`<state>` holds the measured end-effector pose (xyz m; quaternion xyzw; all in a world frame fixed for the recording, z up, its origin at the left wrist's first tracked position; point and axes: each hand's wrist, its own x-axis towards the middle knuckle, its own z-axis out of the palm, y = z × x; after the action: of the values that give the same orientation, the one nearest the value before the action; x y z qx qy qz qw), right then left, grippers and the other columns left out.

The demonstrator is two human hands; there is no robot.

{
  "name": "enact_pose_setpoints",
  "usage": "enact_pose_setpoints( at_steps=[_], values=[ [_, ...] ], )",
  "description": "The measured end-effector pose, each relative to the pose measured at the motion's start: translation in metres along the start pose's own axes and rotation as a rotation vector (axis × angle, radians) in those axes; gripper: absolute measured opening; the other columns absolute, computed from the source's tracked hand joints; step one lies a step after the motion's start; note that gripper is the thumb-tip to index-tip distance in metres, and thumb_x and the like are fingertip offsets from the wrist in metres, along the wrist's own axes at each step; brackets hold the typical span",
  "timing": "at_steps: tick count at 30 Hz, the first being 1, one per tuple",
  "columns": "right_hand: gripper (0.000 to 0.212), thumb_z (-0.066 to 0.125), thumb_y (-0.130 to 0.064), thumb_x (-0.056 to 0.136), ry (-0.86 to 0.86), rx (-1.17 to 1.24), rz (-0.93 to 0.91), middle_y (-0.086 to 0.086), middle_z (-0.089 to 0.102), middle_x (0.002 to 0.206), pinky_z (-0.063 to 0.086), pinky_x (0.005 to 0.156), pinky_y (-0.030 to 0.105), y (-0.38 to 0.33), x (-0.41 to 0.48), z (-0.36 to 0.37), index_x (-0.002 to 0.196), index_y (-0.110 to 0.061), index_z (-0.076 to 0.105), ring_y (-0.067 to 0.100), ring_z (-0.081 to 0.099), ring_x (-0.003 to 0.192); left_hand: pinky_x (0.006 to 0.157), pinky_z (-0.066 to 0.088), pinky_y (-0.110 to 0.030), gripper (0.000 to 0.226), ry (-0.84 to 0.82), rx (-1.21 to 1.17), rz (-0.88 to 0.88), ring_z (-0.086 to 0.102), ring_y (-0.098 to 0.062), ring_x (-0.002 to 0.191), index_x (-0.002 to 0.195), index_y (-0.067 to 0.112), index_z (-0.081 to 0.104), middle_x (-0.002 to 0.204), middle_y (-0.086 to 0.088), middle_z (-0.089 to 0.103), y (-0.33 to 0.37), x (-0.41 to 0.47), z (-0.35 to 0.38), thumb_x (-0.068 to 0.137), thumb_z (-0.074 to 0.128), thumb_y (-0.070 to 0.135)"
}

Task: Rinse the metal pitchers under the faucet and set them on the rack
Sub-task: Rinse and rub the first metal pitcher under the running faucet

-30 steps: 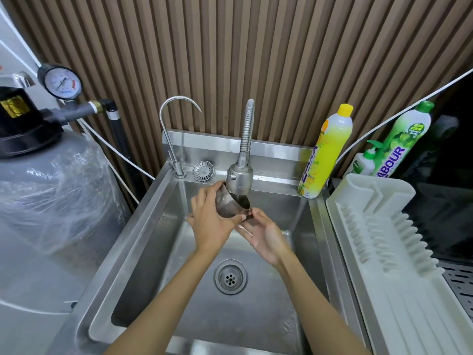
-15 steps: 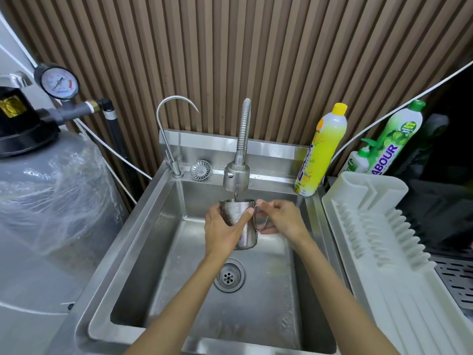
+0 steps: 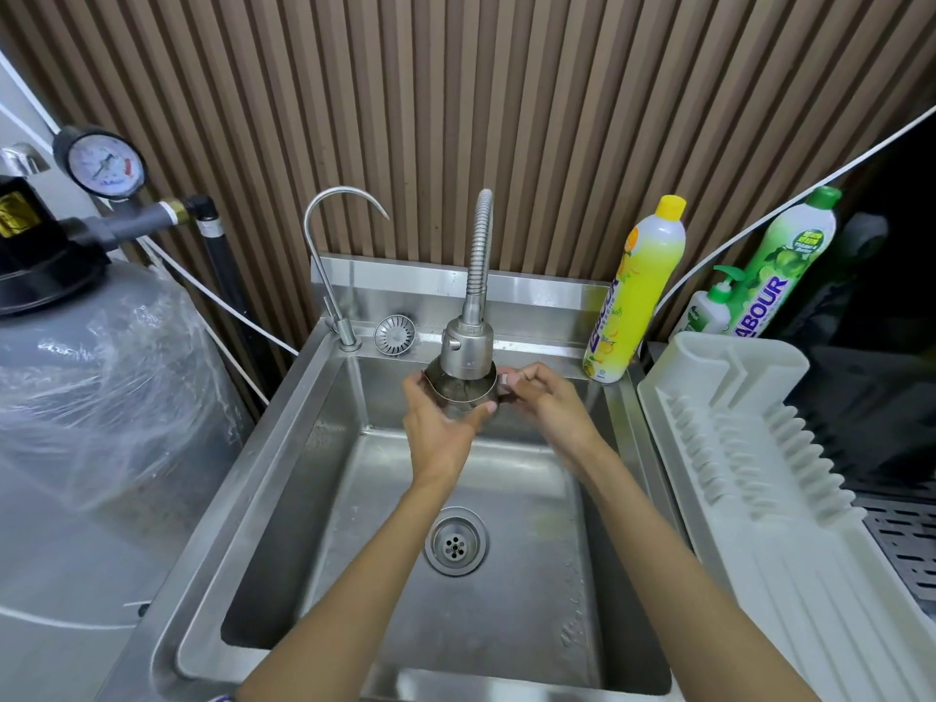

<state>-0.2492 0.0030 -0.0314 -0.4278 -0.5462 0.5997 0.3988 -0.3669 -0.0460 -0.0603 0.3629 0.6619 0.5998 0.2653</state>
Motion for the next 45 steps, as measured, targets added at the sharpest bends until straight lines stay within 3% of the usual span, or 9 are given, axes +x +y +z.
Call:
enact_pose_setpoints(
  at_steps=[3, 6, 10, 16, 21, 29, 35, 39, 45],
  values=[
    [0.027, 0.039, 0.000, 0.095, -0.078, 0.392, 0.081, 0.016, 0.057, 0.116, 0.043, 0.098, 0.035, 0.018, 0.002, 0.006, 0.070, -0.008, 0.043, 0.024, 0.057, 0.095, 0.090, 0.044, -0.019, 0.076, -0.005, 0.042, 0.092, 0.060, -0.017, 0.103, 0.115, 0.020, 0.040, 0.101, 0.015, 0.057, 0.000, 0.000, -0.007, 0.056, 0.086, 0.006],
    [0.027, 0.034, 0.000, 0.095, -0.088, 0.642, 0.185, 0.009, 0.055, 0.083, 0.047, 0.087, 0.034, 0.032, 0.000, 0.010, 0.070, -0.010, 0.041, 0.023, 0.057, 0.079, 0.100, 0.041, -0.050, 0.080, 0.000, 0.168, 0.173, 0.056, -0.023, 0.110, 0.121, 0.018, 0.046, 0.113, 0.002, 0.058, 0.004, -0.002, -0.016, 0.052, 0.087, 0.014],
    [0.024, 0.037, -0.006, 0.095, -0.076, 0.696, 0.280, 0.005, 0.054, 0.067, 0.049, 0.089, 0.035, 0.043, -0.005, 0.016, 0.073, -0.010, 0.044, 0.019, 0.061, 0.069, 0.089, 0.043, -0.044, 0.079, 0.054, 0.379, 0.269, 0.048, -0.023, 0.110, 0.119, 0.018, 0.050, 0.112, 0.003, 0.055, 0.009, -0.006, -0.020, 0.051, 0.087, 0.029],
    [0.019, 0.045, -0.023, 0.097, -0.030, 0.246, 0.260, 0.011, 0.063, 0.082, 0.055, 0.083, 0.037, 0.035, -0.008, 0.009, 0.091, -0.008, 0.055, 0.025, 0.062, 0.081, 0.085, 0.040, -0.044, 0.072, 0.059, 0.542, 0.168, 0.045, -0.022, 0.108, 0.101, 0.016, 0.043, 0.104, 0.001, 0.046, 0.010, -0.009, -0.015, 0.052, 0.079, 0.055],
    [0.026, 0.058, -0.034, 0.089, 0.173, -0.290, 0.221, 0.008, 0.069, 0.076, 0.059, 0.066, 0.036, 0.006, -0.009, 0.006, 0.073, -0.014, 0.063, 0.021, 0.065, 0.065, 0.085, 0.047, -0.045, 0.069, 0.038, 0.395, -0.055, 0.055, -0.019, 0.086, 0.086, 0.021, 0.038, 0.086, 0.007, 0.049, -0.002, -0.015, -0.011, 0.051, 0.072, 0.069],
    [0.033, 0.056, -0.040, 0.088, 0.244, -0.923, -0.005, 0.003, 0.063, 0.075, 0.041, 0.072, 0.030, -0.030, -0.018, 0.005, 0.067, -0.016, 0.051, 0.024, 0.057, 0.075, 0.058, 0.038, 0.003, 0.042, -0.100, 0.021, -0.161, 0.054, 0.011, 0.079, 0.086, 0.029, 0.046, 0.086, 0.015, 0.059, -0.017, -0.020, 0.006, 0.066, 0.073, 0.055],
    [0.015, 0.059, -0.018, 0.088, 0.192, -0.466, -0.098, -0.003, 0.066, 0.103, 0.047, 0.089, 0.030, -0.015, -0.017, -0.002, 0.077, -0.014, 0.050, 0.017, 0.061, 0.098, 0.073, 0.046, -0.003, 0.056, -0.178, -0.192, -0.100, 0.058, 0.007, 0.094, 0.101, 0.026, 0.043, 0.104, 0.010, 0.060, -0.014, 0.001, 0.002, 0.064, 0.083, 0.011],
    [0.007, 0.059, -0.013, 0.089, 0.107, -0.167, -0.108, -0.009, 0.063, 0.108, 0.043, 0.079, 0.003, 0.002, -0.014, 0.002, 0.086, -0.014, 0.053, -0.010, 0.060, 0.090, 0.080, 0.042, -0.002, 0.068, -0.120, -0.158, 0.061, 0.057, 0.016, 0.093, 0.101, 0.032, 0.040, 0.106, 0.014, 0.055, -0.008, 0.006, -0.006, 0.060, 0.084, 0.001],
    [0.014, 0.051, -0.003, 0.092, -0.051, 0.265, 0.018, 0.013, 0.060, 0.091, 0.048, 0.096, 0.038, 0.025, -0.012, 0.012, 0.078, -0.008, 0.047, 0.025, 0.059, 0.093, 0.086, 0.043, -0.008, 0.075, -0.105, 0.060, 0.243, 0.056, 0.005, 0.097, 0.121, 0.015, 0.041, 0.110, 0.005, 0.057, 0.002, 0.001, -0.027, 0.060, 0.084, 0.009]
  ],
)
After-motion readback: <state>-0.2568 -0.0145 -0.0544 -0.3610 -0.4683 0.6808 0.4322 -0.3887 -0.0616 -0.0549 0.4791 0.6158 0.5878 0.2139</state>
